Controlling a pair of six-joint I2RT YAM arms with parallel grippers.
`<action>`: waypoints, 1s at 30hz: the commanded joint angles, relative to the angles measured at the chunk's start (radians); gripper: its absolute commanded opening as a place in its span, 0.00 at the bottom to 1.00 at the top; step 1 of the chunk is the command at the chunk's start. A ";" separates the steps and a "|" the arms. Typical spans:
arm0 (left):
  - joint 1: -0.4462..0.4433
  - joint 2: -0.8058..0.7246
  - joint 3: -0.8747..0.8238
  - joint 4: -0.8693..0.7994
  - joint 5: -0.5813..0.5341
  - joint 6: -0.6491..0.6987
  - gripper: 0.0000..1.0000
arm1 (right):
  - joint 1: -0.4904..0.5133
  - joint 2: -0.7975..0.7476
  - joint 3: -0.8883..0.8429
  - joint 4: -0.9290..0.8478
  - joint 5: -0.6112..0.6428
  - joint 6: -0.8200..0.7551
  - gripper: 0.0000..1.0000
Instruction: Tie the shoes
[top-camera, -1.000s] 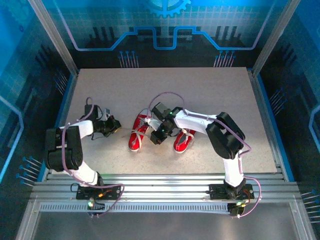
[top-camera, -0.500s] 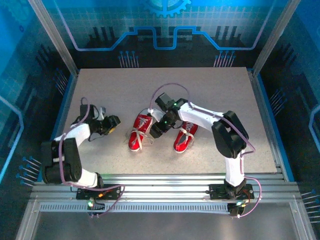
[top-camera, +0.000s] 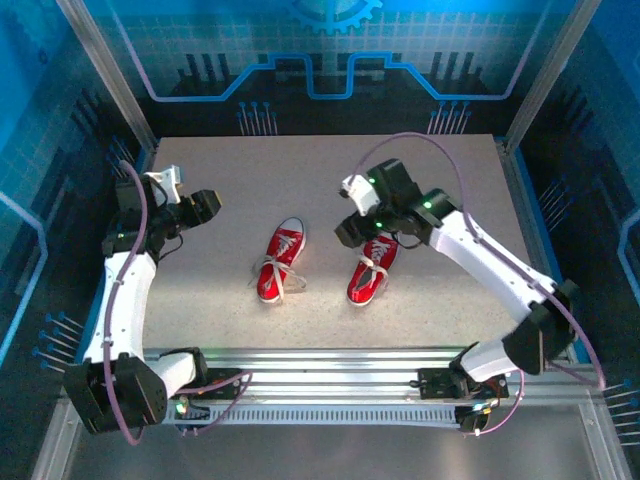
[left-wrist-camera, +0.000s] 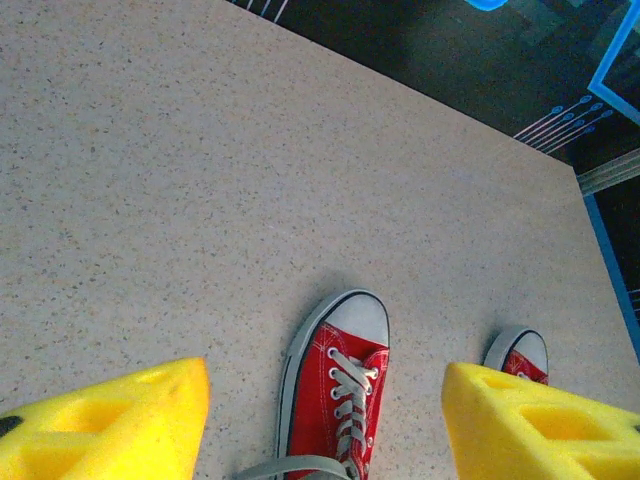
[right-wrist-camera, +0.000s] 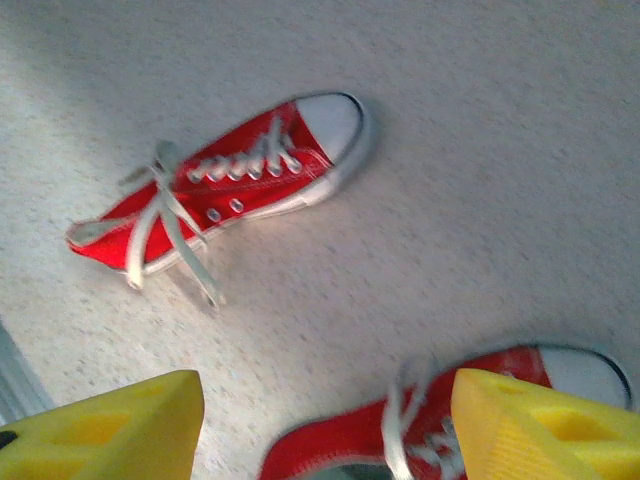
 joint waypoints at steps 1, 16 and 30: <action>0.008 -0.033 -0.035 -0.024 0.051 0.052 0.66 | -0.049 -0.112 -0.121 -0.008 0.086 0.019 0.69; 0.006 -0.154 -0.354 0.341 -0.247 0.106 0.99 | -0.321 -0.572 -0.736 0.441 0.311 0.040 0.98; -0.161 -0.035 -0.739 1.063 -0.306 0.212 0.99 | -0.510 -0.462 -1.039 0.986 0.313 0.060 1.00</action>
